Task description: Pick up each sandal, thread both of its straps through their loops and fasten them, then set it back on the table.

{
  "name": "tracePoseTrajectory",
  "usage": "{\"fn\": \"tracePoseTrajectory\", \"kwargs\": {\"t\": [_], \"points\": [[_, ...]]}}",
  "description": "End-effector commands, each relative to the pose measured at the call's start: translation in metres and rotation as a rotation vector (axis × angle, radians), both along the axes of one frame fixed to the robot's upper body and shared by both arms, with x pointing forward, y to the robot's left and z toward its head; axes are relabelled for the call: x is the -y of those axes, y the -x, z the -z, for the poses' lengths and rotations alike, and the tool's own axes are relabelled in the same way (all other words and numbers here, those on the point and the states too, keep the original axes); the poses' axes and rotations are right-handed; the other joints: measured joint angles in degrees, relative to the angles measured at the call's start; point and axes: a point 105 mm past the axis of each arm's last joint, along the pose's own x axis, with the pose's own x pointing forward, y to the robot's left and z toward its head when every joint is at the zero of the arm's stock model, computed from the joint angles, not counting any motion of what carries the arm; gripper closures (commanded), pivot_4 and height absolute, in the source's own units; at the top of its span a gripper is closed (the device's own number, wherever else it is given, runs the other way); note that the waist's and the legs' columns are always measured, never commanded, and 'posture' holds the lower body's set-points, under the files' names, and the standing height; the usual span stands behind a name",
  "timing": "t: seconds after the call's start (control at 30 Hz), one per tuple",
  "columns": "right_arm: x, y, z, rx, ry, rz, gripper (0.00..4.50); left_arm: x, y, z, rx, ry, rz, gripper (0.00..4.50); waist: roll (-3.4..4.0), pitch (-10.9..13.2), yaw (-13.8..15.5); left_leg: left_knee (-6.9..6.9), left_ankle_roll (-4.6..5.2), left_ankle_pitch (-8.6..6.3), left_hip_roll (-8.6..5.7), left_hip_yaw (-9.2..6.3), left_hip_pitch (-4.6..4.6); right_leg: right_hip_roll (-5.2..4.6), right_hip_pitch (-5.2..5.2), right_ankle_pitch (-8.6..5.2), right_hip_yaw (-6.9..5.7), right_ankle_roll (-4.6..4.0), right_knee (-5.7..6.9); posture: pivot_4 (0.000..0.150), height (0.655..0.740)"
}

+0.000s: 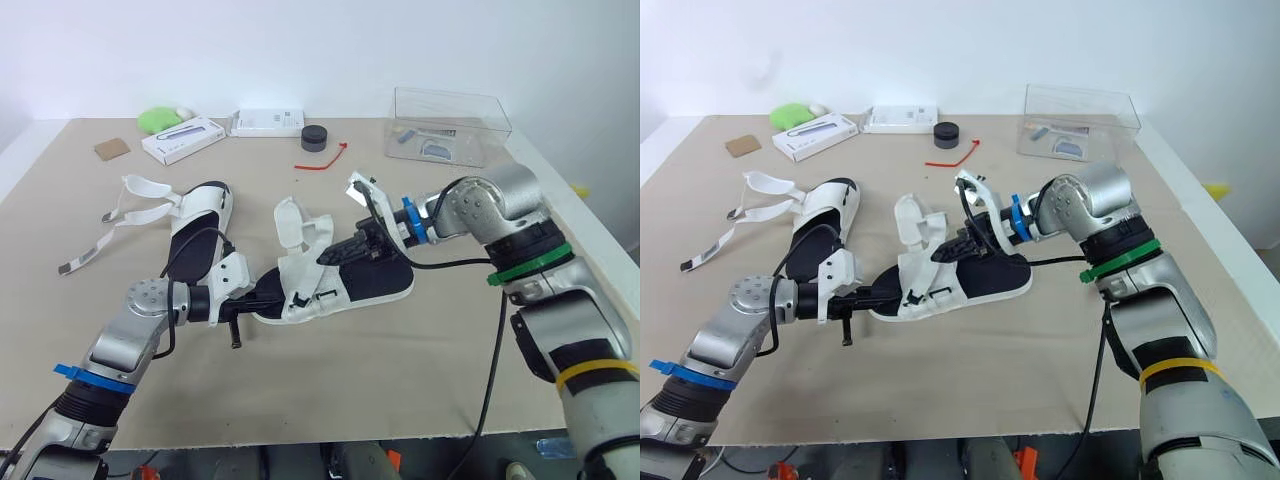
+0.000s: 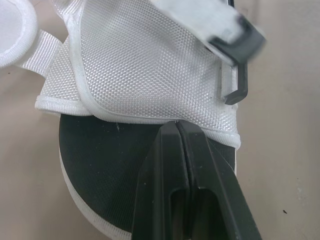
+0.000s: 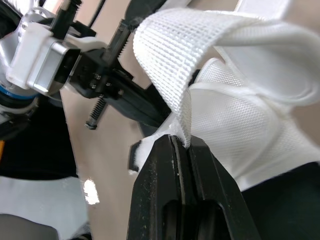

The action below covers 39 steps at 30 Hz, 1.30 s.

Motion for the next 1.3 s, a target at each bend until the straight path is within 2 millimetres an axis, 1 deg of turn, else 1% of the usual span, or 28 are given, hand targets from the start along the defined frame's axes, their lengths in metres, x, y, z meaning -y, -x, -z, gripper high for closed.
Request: {"fn": "tracePoseTrajectory", "kwargs": {"t": [0.03,0.2,0.37,0.57,0.8,0.87,0.9,0.93,0.97,1.03,1.13,1.3], "points": [[0.003,-0.005,-0.011,0.044,0.001,-0.042,4.44,0.004,0.003,0.001,0.002,-0.006,0.019,4.50,0.00,0.00,0.02,0.00,0.00,0.00,0.00,-0.01,-0.01,-0.02,0.00,0.00,-0.02,0.00,0.00,0.150,0.7400],[0.010,-0.012,-0.014,0.062,0.029,-0.072,4.44,0.001,0.002,0.001,0.003,-0.013,0.017,4.50,0.01,0.00,0.03,-0.01,-0.01,-0.01,-0.02,-0.01,-0.01,-0.04,-0.02,0.01,-0.02,-0.02,0.01,0.150,0.7400],[0.020,-0.015,-0.026,0.084,0.042,-0.123,4.44,0.002,0.002,0.001,0.001,-0.014,0.018,4.50,0.01,0.01,0.05,0.00,-0.01,-0.01,-0.05,-0.01,-0.01,-0.06,-0.04,0.02,-0.04,-0.03,0.04,0.150,0.7400],[0.027,-0.008,-0.022,0.071,0.068,-0.199,4.44,0.002,0.003,0.002,-0.002,-0.012,0.018,4.50,0.01,0.01,0.06,0.00,-0.03,-0.02,-0.07,-0.01,-0.01,-0.10,-0.06,0.02,-0.05,-0.05,0.09,0.150,0.7400],[0.021,-0.005,-0.009,0.069,0.062,-0.197,4.44,0.003,0.005,0.002,-0.002,-0.013,0.018,4.50,0.01,0.01,0.05,-0.01,-0.08,-0.05,-0.10,0.00,-0.01,-0.26,-0.09,0.03,-0.16,-0.10,0.12,0.150,0.7400],[0.019,-0.007,-0.006,0.077,0.047,-0.171,3.81,0.003,0.006,0.002,-0.002,-0.012,0.019,4.50,0.01,0.01,0.05,-0.01,-0.09,-0.06,-0.12,0.00,-0.01,-0.29,-0.10,0.02,-0.20,-0.12,0.14,0.150,0.7400],[0.018,-0.008,-0.005,0.084,0.043,-0.156,3.58,0.003,0.006,0.002,-0.002,-0.012,0.019,4.50,0.01,0.01,0.05,-0.01,-0.09,-0.07,-0.11,0.00,-0.01,-0.31,-0.10,0.01,-0.23,-0.13,0.15,0.150,0.7400],[0.015,-0.010,-0.005,0.106,0.035,-0.130,3.05,0.003,0.006,0.003,-0.003,-0.012,0.020,4.50,0.01,0.01,0.05,-0.01,-0.09,-0.08,-0.11,0.00,-0.01,-0.32,-0.10,0.01,-0.23,-0.14,0.15,0.150,0.7400],[0.012,-0.011,-0.006,0.113,0.023,-0.105,2.73,0.003,0.007,0.003,-0.004,-0.012,0.021,4.50,0.01,0.01,0.05,-0.01,-0.09,-0.08,-0.12,0.00,-0.02,-0.33,-0.12,0.01,-0.23,-0.14,0.16,0.150,0.7400],[0.005,-0.009,-0.009,0.120,-0.004,-0.076,1.67,0.003,0.008,0.003,-0.005,-0.012,0.021,4.50,0.01,0.01,0.04,-0.01,-0.10,-0.08,-0.13,0.02,-0.06,-0.36,-0.18,0.01,-0.23,-0.14,0.20,0.150,0.7400],[-0.007,0.003,-0.018,0.107,-0.057,-0.042,1.67,0.002,0.007,0.003,-0.005,-0.013,0.020,4.50,0.03,-0.02,0.04,0.07,-0.11,-0.07,-0.15,0.00,-0.40,-0.42,-0.52,0.03,-0.29,-0.17,0.32,0.150,0.7400],[-0.013,0.011,-0.021,0.105,-0.095,0.014,1.67,0.002,0.007,0.002,-0.004,-0.014,0.020,4.50,0.03,-0.02,0.06,0.10,-0.11,-0.06,-0.16,-0.05,-0.60,-0.46,-0.67,0.04,-0.36,-0.18,0.35,0.150,0.7400]]}}
